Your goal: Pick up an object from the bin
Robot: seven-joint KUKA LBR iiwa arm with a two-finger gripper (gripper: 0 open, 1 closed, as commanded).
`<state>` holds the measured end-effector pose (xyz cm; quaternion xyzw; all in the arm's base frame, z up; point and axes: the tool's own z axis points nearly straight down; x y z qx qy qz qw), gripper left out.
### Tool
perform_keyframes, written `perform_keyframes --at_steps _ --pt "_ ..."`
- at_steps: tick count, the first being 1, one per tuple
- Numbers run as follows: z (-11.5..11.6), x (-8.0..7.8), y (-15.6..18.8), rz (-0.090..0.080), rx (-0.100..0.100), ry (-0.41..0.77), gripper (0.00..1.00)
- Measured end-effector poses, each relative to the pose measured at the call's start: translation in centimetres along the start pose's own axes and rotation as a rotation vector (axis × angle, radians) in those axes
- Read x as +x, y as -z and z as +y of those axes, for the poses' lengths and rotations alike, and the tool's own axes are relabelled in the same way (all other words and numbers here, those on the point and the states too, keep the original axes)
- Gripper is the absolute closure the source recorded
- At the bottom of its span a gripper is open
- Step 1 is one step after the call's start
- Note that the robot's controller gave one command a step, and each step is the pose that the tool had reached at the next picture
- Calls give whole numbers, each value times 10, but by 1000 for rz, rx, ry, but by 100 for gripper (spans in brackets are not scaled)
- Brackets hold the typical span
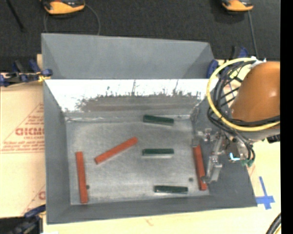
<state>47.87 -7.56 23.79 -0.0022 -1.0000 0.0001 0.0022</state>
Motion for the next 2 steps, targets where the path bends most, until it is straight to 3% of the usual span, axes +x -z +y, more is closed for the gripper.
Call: perform_keyframes --at_steps 1,2 --pt "38 -31 -90 -4 0 344 0" --pt "39 -165 -160 -13 0 233 0"
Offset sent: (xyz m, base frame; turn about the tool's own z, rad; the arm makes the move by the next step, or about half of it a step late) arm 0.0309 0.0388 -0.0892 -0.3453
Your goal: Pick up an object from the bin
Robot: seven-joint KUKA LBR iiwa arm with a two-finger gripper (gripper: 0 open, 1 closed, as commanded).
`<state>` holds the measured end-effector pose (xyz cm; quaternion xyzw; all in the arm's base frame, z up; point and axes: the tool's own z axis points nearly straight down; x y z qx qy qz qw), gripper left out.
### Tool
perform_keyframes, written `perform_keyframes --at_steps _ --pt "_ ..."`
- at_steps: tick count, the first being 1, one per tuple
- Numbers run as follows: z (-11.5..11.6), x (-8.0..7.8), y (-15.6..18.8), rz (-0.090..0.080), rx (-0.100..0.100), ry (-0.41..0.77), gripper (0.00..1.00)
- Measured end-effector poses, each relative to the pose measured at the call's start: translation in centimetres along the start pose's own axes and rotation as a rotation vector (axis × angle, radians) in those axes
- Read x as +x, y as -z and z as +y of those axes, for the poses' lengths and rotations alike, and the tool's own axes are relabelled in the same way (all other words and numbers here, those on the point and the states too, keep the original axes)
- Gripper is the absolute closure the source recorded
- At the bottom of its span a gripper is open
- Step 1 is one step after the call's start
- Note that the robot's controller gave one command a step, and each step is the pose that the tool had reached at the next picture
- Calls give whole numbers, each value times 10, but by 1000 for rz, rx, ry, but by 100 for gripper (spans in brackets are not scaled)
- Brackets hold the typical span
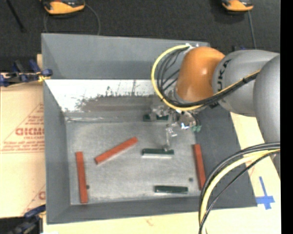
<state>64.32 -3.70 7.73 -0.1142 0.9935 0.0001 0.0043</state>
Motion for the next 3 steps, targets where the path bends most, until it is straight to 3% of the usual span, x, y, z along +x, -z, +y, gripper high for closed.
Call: perform_keyframes --at_steps 1,2,3 --pt "43 14 16 4 -1 227 0" --pt "153 -10 11 1 -6 246 0" --pt "147 -9 11 3 -2 240 100"
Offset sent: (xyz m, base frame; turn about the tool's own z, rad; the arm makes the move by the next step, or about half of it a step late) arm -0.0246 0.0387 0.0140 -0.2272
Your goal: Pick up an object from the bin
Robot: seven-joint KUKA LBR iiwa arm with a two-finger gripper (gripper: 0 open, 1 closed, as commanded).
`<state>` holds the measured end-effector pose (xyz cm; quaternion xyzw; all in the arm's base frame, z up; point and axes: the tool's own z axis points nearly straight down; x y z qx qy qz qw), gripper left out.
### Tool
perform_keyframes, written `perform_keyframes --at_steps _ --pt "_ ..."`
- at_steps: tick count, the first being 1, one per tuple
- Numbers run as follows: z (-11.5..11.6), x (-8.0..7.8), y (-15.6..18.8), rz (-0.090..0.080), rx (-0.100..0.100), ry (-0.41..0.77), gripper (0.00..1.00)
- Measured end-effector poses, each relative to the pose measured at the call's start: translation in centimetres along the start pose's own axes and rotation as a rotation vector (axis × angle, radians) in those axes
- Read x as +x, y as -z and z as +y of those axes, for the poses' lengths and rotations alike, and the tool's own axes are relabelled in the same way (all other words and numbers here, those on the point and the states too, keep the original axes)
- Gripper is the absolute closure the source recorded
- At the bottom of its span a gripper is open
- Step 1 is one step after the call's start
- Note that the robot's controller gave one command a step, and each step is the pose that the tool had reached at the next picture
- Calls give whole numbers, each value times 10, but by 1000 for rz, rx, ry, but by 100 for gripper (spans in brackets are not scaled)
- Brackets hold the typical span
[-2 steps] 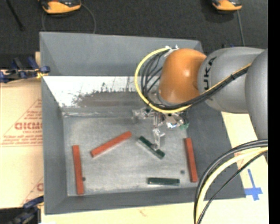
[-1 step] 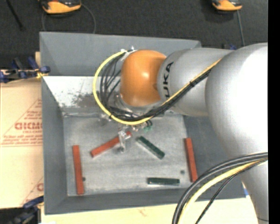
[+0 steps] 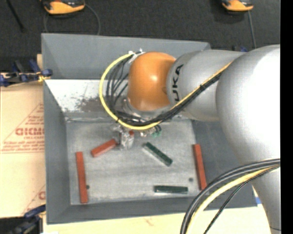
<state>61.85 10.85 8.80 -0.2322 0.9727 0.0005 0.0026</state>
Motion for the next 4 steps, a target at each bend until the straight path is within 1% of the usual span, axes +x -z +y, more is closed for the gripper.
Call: perform_keyframes --at_steps 1,2,3,4 --pt "-19 -34 -13 -5 4 442 100" --pt "-19 -33 -14 -4 2 440 0" --pt "-18 -32 -15 -4 1 438 100" --pt "5 -20 80 -6 4 468 100"
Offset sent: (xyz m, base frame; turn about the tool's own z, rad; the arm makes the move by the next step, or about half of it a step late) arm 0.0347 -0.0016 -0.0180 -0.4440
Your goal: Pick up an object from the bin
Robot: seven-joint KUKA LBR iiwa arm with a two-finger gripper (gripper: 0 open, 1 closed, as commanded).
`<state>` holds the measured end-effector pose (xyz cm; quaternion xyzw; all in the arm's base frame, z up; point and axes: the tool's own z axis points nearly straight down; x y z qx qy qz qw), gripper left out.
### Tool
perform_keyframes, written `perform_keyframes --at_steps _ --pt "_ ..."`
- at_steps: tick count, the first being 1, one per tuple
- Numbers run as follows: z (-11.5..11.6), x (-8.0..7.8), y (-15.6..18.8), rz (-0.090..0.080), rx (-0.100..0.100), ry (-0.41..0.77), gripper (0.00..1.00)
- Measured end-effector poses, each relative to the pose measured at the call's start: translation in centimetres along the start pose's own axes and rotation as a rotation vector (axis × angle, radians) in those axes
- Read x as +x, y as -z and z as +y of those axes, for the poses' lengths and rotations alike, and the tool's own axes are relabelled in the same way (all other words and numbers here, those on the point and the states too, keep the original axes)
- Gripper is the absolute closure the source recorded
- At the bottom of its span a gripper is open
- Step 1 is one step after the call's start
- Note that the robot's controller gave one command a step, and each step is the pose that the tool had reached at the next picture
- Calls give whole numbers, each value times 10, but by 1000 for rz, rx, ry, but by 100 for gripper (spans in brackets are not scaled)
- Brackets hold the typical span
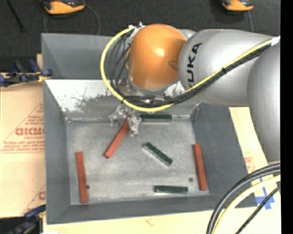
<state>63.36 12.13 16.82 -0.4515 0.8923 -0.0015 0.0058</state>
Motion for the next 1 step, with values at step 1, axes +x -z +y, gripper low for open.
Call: perform_keyframes --at_steps 1 --pt "-1 -7 88 -1 2 -1 100"
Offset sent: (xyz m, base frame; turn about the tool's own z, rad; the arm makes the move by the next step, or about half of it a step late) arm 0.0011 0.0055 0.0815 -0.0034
